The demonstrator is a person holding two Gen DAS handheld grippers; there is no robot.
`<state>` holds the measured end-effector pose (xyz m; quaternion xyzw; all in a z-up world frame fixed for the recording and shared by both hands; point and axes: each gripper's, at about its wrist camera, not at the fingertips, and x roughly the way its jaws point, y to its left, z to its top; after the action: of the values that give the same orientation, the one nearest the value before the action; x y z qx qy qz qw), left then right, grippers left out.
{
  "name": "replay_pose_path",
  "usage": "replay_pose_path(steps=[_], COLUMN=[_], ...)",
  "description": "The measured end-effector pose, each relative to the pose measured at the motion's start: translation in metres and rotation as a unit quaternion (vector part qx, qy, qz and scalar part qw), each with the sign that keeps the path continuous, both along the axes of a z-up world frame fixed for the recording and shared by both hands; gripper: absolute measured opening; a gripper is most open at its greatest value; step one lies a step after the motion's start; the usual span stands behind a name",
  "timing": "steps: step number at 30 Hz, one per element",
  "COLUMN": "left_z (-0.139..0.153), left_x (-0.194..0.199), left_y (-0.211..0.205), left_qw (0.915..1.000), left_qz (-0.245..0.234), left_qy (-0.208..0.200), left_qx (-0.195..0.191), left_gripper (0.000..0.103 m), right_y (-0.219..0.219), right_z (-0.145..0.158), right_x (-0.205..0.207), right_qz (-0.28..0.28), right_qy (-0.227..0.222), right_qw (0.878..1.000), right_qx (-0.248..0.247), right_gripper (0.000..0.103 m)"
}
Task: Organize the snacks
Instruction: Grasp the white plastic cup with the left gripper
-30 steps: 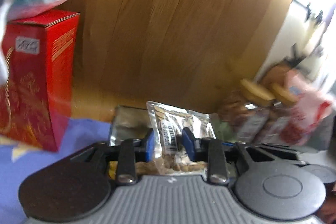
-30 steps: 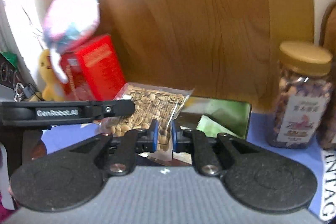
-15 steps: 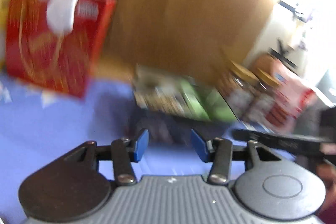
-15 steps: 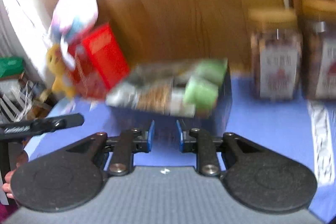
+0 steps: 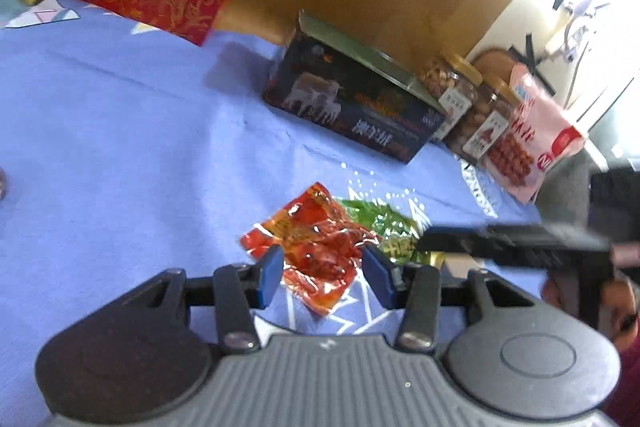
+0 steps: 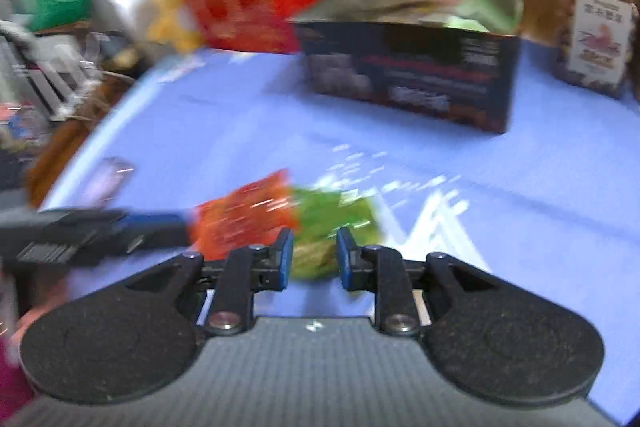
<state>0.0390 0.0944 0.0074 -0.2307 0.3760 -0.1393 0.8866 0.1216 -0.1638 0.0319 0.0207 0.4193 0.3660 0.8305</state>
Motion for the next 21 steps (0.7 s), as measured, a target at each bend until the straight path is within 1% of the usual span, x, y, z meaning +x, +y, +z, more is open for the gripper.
replay_pose_path(steps=[4,7,10,12,13,18,19,21], left_z=[0.007,0.011,0.018,0.026,0.030,0.036,0.036,0.034], left_x=[-0.013,-0.011,-0.001,0.011,0.017,0.041,0.043,0.044], left_y=[0.003,-0.010,-0.034,-0.056,-0.066,-0.109,-0.115,-0.124], left_qw=[0.9998,0.9989,0.9974,0.9951,0.9939,0.9892,0.9888,0.9884], left_qz=[-0.009,-0.037,-0.068,-0.092,-0.100,-0.134,-0.137,-0.143], left_qy=[-0.010,-0.014,-0.021,-0.035,-0.040,-0.034,-0.030,-0.027], left_qx=[-0.015,-0.024,-0.011,0.009,0.021,0.048,0.050,0.042], left_gripper=[0.044,0.044,0.044,0.044,0.044,0.044,0.044,0.044], right_y=[-0.028,-0.053,-0.067,-0.074,-0.076,-0.087,-0.089,-0.091], right_z=[0.016,0.016,0.003,-0.007,-0.010,-0.018,-0.018,-0.018], right_x=[-0.045,-0.071,-0.087,-0.100,-0.107,-0.130,-0.127,-0.121], right_qz=[-0.045,-0.101,-0.144,-0.159,-0.166,-0.176,-0.174,-0.169], right_qy=[-0.068,-0.108,-0.111,-0.109,-0.115,-0.141,-0.140,-0.138], right_qw=[0.997,0.989,0.983,0.981,0.979,0.974,0.975,0.976], right_qx=[0.013,0.008,0.003,0.009,0.011,0.004,0.006,0.011], right_gripper=[0.029,0.030,0.031,0.031,0.031,0.031,0.031,0.031])
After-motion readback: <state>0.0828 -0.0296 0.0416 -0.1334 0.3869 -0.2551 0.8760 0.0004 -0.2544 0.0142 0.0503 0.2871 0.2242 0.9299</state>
